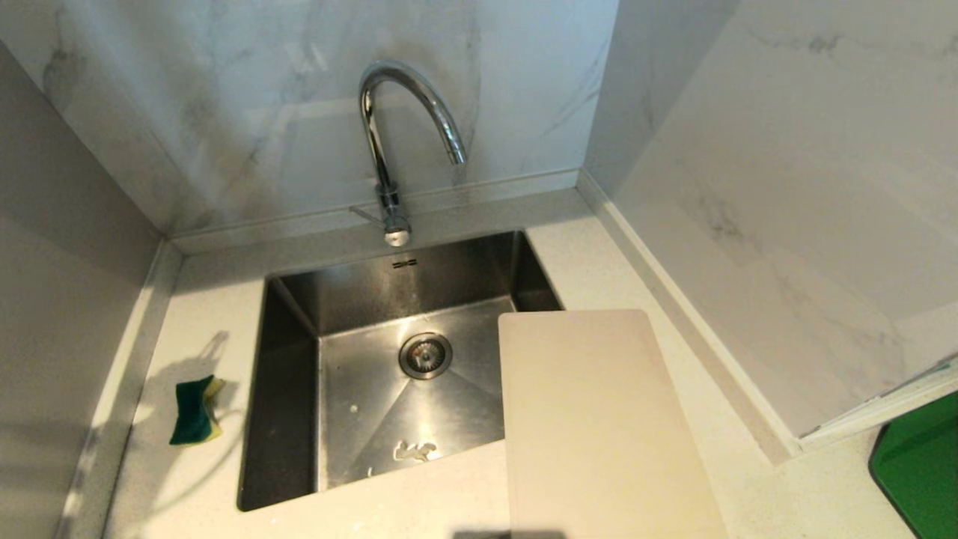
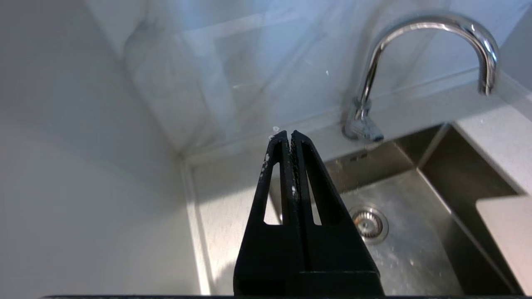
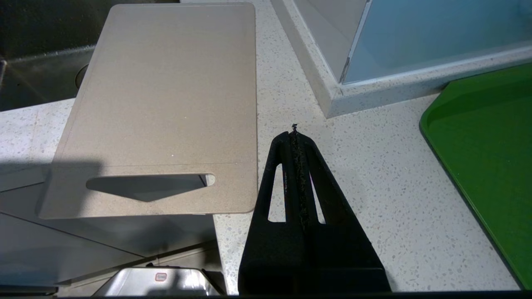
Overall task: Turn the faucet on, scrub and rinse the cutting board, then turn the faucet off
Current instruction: Turn on the tap
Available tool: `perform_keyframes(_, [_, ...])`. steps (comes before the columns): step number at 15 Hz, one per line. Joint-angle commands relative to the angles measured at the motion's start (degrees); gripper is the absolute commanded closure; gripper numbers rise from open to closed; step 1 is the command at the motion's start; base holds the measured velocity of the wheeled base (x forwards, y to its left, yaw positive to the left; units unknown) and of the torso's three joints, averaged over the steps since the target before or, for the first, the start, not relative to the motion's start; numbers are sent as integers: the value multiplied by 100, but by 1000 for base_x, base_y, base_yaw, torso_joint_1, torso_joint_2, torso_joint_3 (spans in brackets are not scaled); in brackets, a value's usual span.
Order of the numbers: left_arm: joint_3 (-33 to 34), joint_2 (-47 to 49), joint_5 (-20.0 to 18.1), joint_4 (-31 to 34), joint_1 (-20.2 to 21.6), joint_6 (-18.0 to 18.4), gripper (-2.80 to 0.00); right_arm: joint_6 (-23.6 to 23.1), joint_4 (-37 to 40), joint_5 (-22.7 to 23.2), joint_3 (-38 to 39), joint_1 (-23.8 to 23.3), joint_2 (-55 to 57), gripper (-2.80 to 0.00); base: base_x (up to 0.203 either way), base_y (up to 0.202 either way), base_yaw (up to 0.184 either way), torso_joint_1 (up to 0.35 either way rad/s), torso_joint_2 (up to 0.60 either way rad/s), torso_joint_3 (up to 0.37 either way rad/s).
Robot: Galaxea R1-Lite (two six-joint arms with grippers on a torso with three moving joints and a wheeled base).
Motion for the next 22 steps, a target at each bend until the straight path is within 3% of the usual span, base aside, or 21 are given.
perform_keyframes(1, [-810,1138,17,52,-150,4,0,0,-2,2,0,0,0,0,0,0,0,0,0,0])
perform_keyframes(6, [-2192,2767,180,71,-791,-107,0,0,-2,2,0,0,0,0,0,0,0,0,0,0])
perform_keyframes(12, [-3199,4119,600,92,-1262,-596,0,0,-2,2,0,0,0,0,0,0,0,0,0,0])
perform_keyframes(16, [-3830,4569,926,1029,-1530,-747,0,0,-2,2,0,0,0,0,0,0,0,0,0,0])
perform_keyframes(22, [-3910,4872,1230,1208,-2018,-828,0,0,-2,2,0,0,0,0,0,0,0,0,0,0])
